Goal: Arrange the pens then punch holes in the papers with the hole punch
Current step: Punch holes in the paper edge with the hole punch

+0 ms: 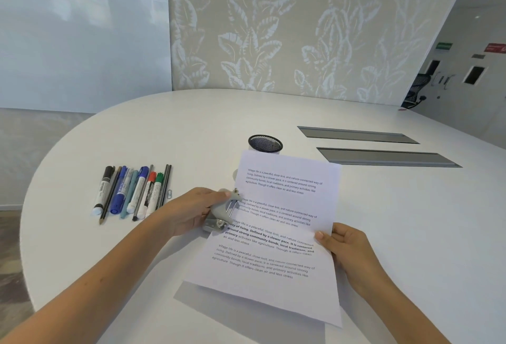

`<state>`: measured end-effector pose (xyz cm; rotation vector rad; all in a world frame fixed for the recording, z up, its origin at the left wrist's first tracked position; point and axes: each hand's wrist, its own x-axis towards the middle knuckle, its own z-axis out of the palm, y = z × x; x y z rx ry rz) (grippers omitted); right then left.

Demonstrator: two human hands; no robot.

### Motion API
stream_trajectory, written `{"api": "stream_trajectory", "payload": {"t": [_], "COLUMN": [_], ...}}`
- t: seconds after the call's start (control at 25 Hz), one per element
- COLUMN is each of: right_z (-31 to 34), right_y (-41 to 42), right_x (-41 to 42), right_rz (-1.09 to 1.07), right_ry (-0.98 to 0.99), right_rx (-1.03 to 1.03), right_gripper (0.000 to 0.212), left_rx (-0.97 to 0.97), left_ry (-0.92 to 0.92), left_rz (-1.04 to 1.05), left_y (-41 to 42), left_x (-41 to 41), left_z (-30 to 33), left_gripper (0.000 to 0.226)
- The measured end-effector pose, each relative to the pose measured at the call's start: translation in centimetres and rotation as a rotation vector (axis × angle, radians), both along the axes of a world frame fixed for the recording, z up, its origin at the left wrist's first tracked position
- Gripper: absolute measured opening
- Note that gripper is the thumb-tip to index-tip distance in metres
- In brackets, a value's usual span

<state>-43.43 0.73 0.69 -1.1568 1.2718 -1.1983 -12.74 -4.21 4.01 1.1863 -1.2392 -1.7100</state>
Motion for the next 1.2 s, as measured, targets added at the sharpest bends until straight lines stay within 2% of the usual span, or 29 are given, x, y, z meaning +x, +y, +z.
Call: {"api": "stream_trajectory", "payload": {"t": [0.12, 0.16, 0.2, 0.28, 0.32, 0.36, 0.44, 0.52, 0.84, 1.0, 1.2], "right_z": [-0.4, -0.4, -0.5, -0.6, -0.5, -0.6, -0.6, -0.6, -0.8, -0.4, -0.1], "right_y": [-0.2, -0.1, -0.1, -0.1, 0.0, 0.0, 0.1, 0.0, -0.1, 0.1, 0.3], "right_x": [-0.1, -0.2, -0.2, -0.3, -0.3, -0.3, -0.4, -0.6, -0.7, -0.5, -0.6], "right_rz": [-0.025, -0.035, -0.03, 0.001, 0.004, 0.0, -0.016, -0.038, -0.04, -0.034, -0.047], "right_ry": [-0.007, -0.002, 0.009, 0.037, 0.059, 0.069, 0.074, 0.095, 0.113, 0.102, 0.086], "right_rx": [0.012, 0.007, 0.007, -0.013, -0.015, -0.014, -0.018, -0.014, -0.009, -0.01, -0.016], "right_gripper": [0.009, 0.007, 0.012, 0.044, 0.052, 0.047, 0.017, 0.007, 0.01, 0.009, 0.011], "left_rx": [0.016, 0.018, 0.022, 0.029, 0.033, 0.037, 0.045, 0.058, 0.077, 0.113, 0.105], "left_ry": [-0.021, -0.036, -0.048, -0.085, -0.121, -0.156, -0.208, -0.214, -0.196, -0.185, -0.189], "left_rz": [0.046, 0.068, 0.09, 0.113, 0.116, 0.118, 0.114, 0.118, 0.155, 0.082, 0.063], "left_y": [-0.1, -0.3, -0.4, -0.9, -1.2, -1.5, -2.0, -2.3, -2.7, -2.3, -2.1], "left_x": [0.0, -0.1, -0.2, -0.5, -0.6, -0.6, -0.7, -0.9, -1.1, -0.9, -0.8], "left_z": [-0.1, -0.1, -0.1, -0.3, -0.3, -0.4, -0.4, -0.5, -0.8, -0.1, -0.1], "left_gripper": [0.023, 0.022, 0.02, 0.018, 0.018, 0.018, 0.017, 0.016, 0.016, 0.012, 0.031]}}
